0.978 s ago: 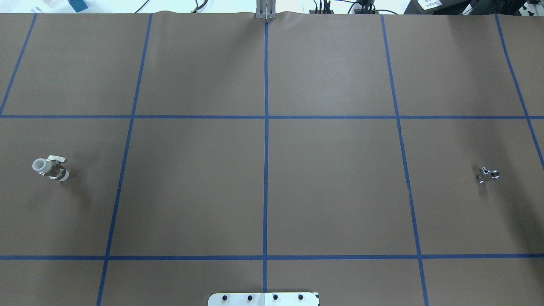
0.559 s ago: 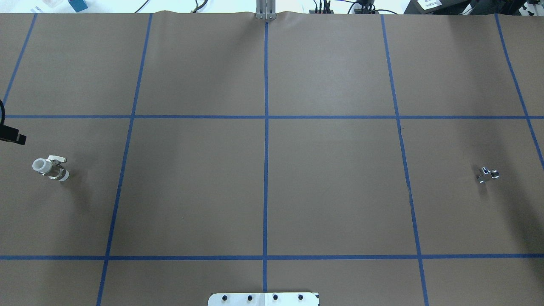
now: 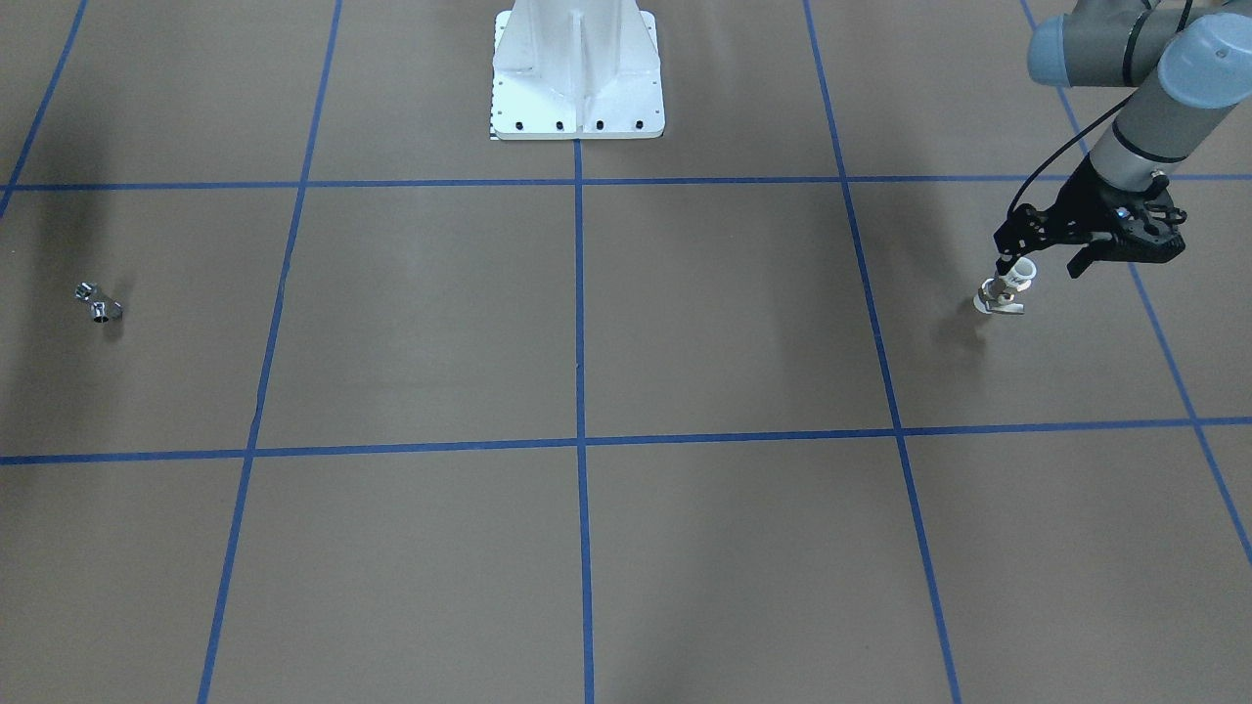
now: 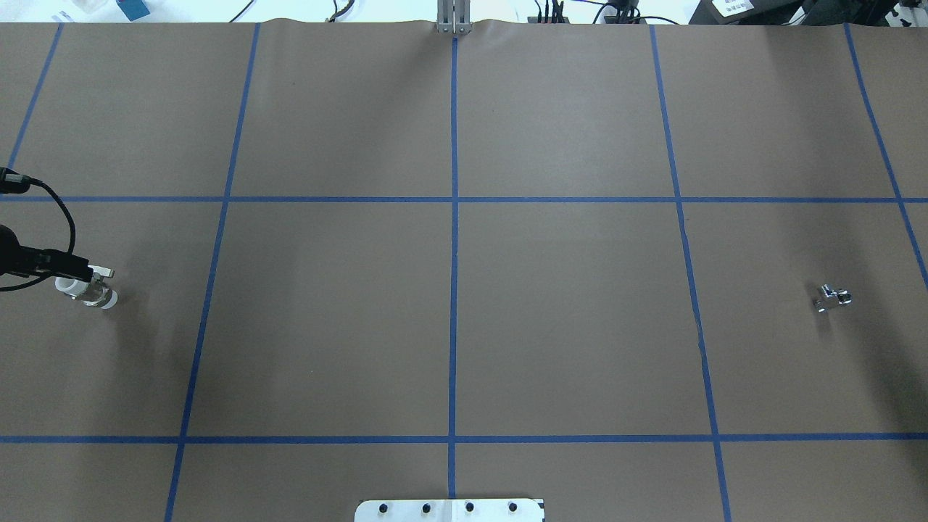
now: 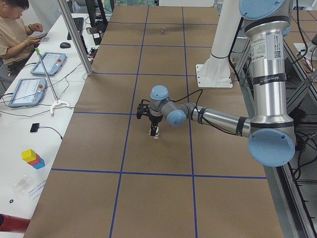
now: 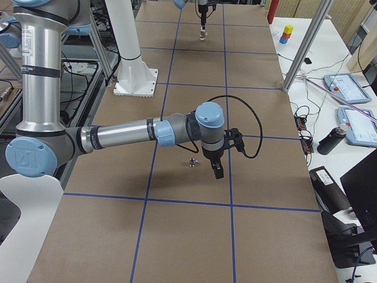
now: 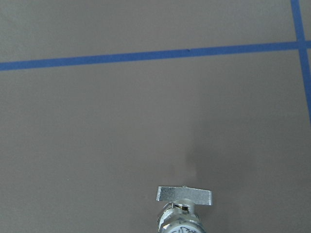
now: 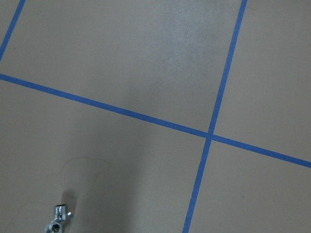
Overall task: Assemble PPR valve and pipe with both arms
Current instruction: 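Lower the left gripper onto the white PPR fitting and grasp it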
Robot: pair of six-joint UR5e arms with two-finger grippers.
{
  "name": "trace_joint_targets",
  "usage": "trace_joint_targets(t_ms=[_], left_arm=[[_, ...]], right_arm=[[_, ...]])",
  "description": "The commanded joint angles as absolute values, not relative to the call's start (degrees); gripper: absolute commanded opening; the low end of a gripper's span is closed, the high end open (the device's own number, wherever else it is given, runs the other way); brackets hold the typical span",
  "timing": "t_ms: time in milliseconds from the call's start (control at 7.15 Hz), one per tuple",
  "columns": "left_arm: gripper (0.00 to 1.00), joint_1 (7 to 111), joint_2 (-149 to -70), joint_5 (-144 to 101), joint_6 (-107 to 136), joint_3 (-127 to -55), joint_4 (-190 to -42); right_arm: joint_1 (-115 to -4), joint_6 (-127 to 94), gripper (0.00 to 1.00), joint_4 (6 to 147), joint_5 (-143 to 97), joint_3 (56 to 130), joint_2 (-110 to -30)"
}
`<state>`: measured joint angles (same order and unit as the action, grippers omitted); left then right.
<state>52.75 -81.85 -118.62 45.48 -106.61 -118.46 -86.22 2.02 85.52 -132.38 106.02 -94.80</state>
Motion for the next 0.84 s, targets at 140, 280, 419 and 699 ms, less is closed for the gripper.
trace_joint_targets(t_ms=[140,280,419,699], left_arm=[[1.00,50.5,-82.7,-117.0,45.6,-104.8,-118.6],[1.00,49.3,-82.9,-117.0,45.5,-104.3,-118.6],[0.95,49.0,-83.0,-117.0,45.4,-104.3,-118.6],[0.35,49.0,-82.8,-117.0,44.9,-104.2,-118.6]], right_arm=[[-86.2,2.0,1.00,85.5,-132.5,106.0,-94.9],[-86.2,2.0,1.00,85.5,-132.4,106.0,-94.9],[-86.2,2.0,1.00,85.5,-132.4,106.0,-94.9],[-86.2,2.0,1.00,85.5,-132.5,106.0,-95.0]])
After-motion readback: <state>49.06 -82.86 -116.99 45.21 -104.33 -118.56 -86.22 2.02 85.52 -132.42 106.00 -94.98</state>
